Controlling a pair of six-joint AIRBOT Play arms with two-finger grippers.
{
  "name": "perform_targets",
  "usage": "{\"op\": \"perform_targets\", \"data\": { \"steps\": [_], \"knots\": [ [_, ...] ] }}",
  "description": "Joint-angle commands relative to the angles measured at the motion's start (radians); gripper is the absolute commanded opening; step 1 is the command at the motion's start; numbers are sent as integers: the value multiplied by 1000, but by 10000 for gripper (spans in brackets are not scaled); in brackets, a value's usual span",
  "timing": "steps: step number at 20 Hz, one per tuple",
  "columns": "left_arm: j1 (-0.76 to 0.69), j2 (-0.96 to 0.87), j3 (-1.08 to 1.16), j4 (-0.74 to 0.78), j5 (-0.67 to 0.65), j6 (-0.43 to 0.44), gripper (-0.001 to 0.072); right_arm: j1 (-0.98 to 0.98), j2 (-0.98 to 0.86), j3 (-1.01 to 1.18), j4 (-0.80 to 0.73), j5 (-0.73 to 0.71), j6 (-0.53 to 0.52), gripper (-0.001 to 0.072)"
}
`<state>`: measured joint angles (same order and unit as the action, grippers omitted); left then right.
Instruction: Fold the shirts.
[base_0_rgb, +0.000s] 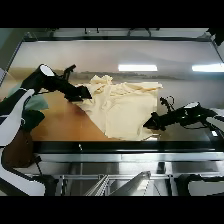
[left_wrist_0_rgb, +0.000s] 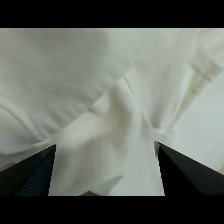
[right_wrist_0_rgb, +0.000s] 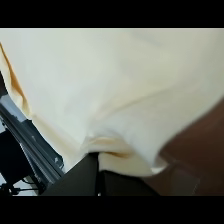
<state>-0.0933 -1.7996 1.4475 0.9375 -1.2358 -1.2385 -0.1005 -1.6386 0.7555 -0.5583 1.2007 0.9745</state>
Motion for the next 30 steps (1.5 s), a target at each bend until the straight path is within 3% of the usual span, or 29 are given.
{"op": "perform_targets", "data": {
  "steps": [1, 3, 4, 5, 6, 7, 11, 14, 17, 21, 25, 30],
  "knots": [
    [-64, -63, 1, 18, -83, -13, 710, 1, 1, 0, 6, 3, -4, 15],
    [-75, -94, 3, 54, -62, -39, 708, 1, 1, 0, 6, 11, -7, 15],
    [-75, -106, 3, 65, -56, -46, 636, 1, 1, 0, 6, 11, -7, 14],
    [-74, -116, 3, 65, -53, -46, 485, 1, 1, 0, 6, 11, -7, 14],
    [-74, -124, 3, 64, -51, -46, 208, 1, 1, 0, 6, 11, -7, 14],
    [-74, -126, 3, 63, -50, -46, 7, 1, 2, 0, 6, 19, -7, 14],
    [-58, -38, 3, -15, -54, -45, 14, -11, 53, 38, 10, 161, -10, 14],
    [-2, 157, 3, -161, -127, -8, 15, -94, 190, 137, 93, 293, -9, 14],
    [90, 418, 3, -470, -203, 82, 17, -233, 385, 303, 394, 378, -11, 14],
    [238, 795, 4, -725, -133, 189, 24, -365, 658, 569, 694, 342, -44, 13],
    [424, 1048, 4, -722, -23, 211, 27, -410, 855, 734, 607, 156, -63, 14],
    [547, 1046, 3, -722, -98, 251, 32, -404, 906, 725, 370, 80, -62, 14]
  ]
}}
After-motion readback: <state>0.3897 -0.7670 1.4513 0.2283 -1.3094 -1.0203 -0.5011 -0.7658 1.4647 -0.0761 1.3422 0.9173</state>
